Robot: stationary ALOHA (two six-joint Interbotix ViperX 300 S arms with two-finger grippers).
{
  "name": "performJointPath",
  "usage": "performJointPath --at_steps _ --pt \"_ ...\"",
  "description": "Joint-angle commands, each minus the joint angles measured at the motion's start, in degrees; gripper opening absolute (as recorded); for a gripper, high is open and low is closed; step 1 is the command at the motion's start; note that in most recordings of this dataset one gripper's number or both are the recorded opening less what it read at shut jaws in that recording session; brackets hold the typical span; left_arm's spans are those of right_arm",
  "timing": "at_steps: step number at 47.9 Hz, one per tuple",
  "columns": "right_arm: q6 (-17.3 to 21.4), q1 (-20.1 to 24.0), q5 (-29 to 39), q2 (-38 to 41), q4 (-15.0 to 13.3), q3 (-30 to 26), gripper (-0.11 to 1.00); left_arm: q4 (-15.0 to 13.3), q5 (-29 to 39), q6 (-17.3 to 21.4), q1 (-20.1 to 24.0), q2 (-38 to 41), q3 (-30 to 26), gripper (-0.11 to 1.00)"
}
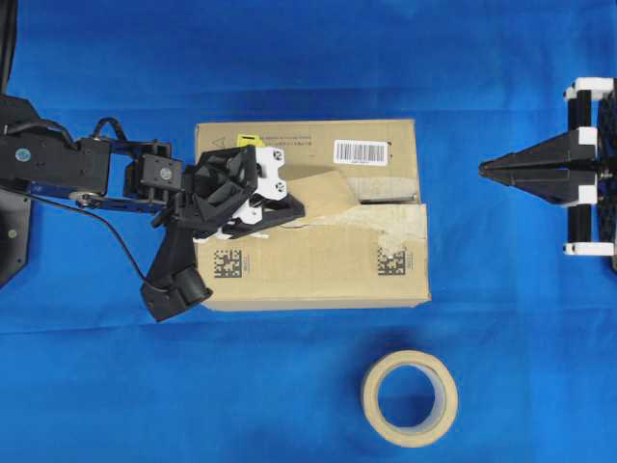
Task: Apply tape along the seams of the closed cardboard box to seal it securely.
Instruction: 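Press the tape strip down onto the box top seam with the left gripper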
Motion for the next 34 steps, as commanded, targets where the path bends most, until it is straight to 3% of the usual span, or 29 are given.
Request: performJointPath --at_steps 1,34 --pt "-0.09 -0.44 -0.79 0.35 0.00 -1.32 0.00 -0.18 0.79 -0.09 -0.44 -1.58 -0.26 0.00" --pt "0.35 -1.93 -5.36 6.15 0.35 -2.55 0.00 0.09 5.27 2.37 0.18 1.14 0.62 0.00"
